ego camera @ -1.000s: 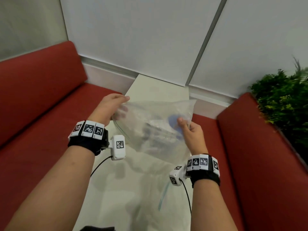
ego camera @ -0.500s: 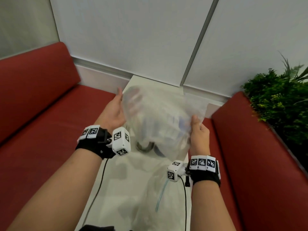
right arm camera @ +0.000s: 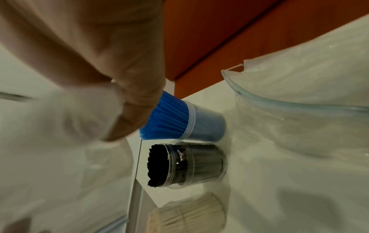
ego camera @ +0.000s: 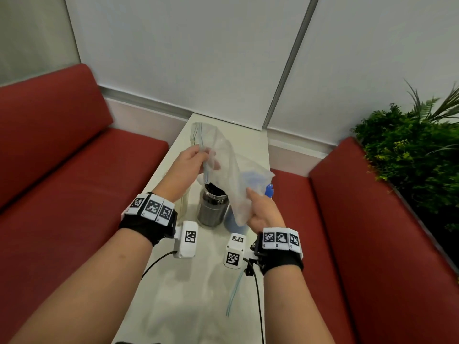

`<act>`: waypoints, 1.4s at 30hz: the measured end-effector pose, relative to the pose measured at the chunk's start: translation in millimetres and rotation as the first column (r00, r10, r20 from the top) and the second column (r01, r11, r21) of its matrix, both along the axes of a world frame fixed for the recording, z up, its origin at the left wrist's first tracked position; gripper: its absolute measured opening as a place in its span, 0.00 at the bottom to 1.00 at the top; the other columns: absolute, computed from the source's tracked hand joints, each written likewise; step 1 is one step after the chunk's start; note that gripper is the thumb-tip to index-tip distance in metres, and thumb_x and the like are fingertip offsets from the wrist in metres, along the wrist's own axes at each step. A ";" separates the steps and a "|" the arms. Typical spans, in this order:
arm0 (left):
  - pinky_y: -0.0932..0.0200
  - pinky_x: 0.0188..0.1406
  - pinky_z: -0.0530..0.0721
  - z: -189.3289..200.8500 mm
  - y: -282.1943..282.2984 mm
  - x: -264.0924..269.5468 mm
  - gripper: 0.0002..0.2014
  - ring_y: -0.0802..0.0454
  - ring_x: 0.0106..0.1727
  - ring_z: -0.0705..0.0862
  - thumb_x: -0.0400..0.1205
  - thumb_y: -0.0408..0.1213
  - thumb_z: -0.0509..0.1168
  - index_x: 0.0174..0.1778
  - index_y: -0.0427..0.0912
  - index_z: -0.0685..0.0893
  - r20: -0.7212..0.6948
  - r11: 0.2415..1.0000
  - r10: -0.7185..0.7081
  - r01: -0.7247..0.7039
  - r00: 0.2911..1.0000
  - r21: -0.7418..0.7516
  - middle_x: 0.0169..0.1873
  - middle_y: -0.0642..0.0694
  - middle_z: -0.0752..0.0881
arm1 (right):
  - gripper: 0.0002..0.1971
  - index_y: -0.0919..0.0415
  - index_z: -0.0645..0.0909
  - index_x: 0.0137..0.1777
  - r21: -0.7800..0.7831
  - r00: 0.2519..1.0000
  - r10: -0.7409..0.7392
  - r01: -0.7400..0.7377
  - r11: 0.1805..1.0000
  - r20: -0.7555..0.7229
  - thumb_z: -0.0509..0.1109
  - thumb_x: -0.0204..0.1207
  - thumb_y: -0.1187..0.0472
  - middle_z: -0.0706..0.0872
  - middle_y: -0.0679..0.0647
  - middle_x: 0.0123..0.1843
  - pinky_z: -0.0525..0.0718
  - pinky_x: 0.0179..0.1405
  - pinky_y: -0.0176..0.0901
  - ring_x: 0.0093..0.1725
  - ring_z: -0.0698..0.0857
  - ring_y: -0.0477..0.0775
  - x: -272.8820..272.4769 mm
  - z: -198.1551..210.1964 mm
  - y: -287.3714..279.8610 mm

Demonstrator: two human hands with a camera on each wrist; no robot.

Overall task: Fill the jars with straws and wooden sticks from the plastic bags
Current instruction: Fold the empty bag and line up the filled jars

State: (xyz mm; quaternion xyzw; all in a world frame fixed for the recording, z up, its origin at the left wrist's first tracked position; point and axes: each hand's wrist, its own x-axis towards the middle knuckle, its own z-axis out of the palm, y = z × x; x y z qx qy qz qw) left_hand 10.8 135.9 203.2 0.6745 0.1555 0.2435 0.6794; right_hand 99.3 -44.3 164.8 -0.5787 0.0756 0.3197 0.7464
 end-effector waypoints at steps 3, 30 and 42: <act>0.64 0.34 0.85 0.6 12.3 -4.8 0.11 0.57 0.35 0.89 0.84 0.32 0.57 0.47 0.43 0.86 0.071 0.971 0.239 -0.236 0.968 -0.037 0.29 0.52 0.90 | 0.05 0.64 0.82 0.55 -0.229 0.951 -0.104 0.175 0.958 0.290 0.68 0.86 0.62 0.90 0.67 0.57 0.87 0.57 0.59 0.51 0.87 0.61 4.3 -10.0 -5.1; 0.64 0.42 0.83 66.4 13.4 -13.7 0.13 0.51 0.41 0.86 0.77 0.23 0.67 0.53 0.42 0.88 -0.092 0.747 0.169 -0.066 0.981 0.661 0.41 0.47 0.89 | 0.20 0.37 0.76 0.32 -0.374 0.354 0.334 0.049 0.926 0.874 0.70 0.84 0.61 0.80 0.37 0.27 0.71 0.29 0.27 0.29 0.76 0.40 -10.0 15.3 -8.6; 0.65 0.29 0.75 53.0 9.0 -2.3 0.14 0.59 0.25 0.80 0.83 0.56 0.64 0.42 0.51 0.88 0.062 0.690 0.258 -0.229 0.964 0.686 0.23 0.59 0.82 | 0.24 0.53 0.82 0.32 -0.418 0.471 0.460 -0.197 0.887 0.753 0.64 0.85 0.39 0.75 0.45 0.26 0.73 0.31 0.40 0.27 0.74 0.45 0.1 4.8 -36.2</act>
